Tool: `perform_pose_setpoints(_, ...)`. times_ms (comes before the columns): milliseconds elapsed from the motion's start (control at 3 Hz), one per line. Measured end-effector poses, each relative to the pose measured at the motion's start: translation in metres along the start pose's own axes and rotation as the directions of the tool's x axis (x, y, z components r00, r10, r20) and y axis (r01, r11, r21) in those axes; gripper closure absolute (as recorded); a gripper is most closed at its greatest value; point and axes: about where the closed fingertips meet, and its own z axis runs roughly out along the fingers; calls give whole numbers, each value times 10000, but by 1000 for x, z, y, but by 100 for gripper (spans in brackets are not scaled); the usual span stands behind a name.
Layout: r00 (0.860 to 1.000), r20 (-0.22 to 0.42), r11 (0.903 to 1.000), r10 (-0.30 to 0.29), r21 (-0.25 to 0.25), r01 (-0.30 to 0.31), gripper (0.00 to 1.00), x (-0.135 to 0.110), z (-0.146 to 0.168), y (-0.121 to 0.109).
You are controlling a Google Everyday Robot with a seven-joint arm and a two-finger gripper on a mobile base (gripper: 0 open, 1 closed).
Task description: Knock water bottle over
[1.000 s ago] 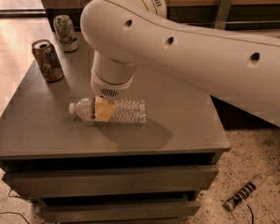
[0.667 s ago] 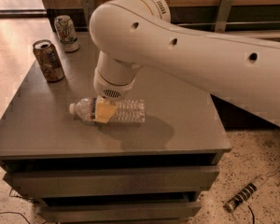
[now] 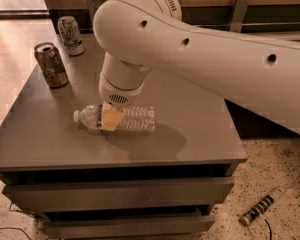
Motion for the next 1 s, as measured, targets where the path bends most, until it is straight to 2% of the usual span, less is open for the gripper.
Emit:
perform_pose_setpoints(667, 10000, 0, 10000, -29, 75, 29, 13, -1, -4, 1)
perform_pose_setpoints(1000, 10000, 0, 9999, -42, 111, 42, 0, -1, -6, 1)
